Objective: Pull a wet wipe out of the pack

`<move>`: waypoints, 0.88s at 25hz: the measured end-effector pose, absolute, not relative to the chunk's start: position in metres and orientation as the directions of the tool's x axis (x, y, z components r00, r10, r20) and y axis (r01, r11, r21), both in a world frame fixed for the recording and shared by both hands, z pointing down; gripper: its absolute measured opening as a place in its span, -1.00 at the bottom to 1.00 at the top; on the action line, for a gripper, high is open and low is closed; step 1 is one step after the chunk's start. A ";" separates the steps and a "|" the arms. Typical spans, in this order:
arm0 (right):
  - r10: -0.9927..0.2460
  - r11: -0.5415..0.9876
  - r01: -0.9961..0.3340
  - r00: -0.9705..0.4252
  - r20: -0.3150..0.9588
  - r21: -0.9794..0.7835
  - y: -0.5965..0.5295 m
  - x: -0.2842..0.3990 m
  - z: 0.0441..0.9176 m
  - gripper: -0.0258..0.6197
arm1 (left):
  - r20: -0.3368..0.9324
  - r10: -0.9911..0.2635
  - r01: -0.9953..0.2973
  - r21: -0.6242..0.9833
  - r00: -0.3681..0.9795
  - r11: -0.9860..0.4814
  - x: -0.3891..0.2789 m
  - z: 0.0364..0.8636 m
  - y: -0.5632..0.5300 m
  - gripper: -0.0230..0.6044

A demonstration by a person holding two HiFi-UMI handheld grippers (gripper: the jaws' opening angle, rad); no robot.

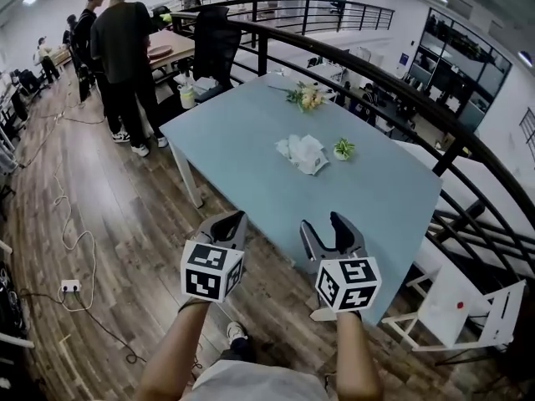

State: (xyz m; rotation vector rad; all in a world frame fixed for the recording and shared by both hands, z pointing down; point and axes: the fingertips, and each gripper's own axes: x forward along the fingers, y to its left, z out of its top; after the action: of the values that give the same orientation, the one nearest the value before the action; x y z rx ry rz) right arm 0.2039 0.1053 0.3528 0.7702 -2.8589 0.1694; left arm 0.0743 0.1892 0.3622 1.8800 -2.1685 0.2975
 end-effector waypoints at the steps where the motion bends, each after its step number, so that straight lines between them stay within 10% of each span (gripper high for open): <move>1: -0.497 0.853 -0.517 -0.844 0.200 -0.064 0.101 0.194 0.351 -0.11 | 0.323 -0.939 -0.991 0.017 -0.120 0.133 0.063 0.362 0.183 -0.95; 22: -0.618 0.763 -0.643 -0.755 0.219 -0.063 0.037 0.097 0.358 -0.06 | 0.338 -0.940 -0.998 0.051 0.046 -0.031 -0.042 0.383 0.107 -0.95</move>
State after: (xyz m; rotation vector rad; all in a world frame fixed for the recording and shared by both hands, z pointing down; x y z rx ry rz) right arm 0.0966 0.0373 0.3584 1.0019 -2.7738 0.2001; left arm -0.0423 0.1068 0.3826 2.0541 -1.9741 0.3066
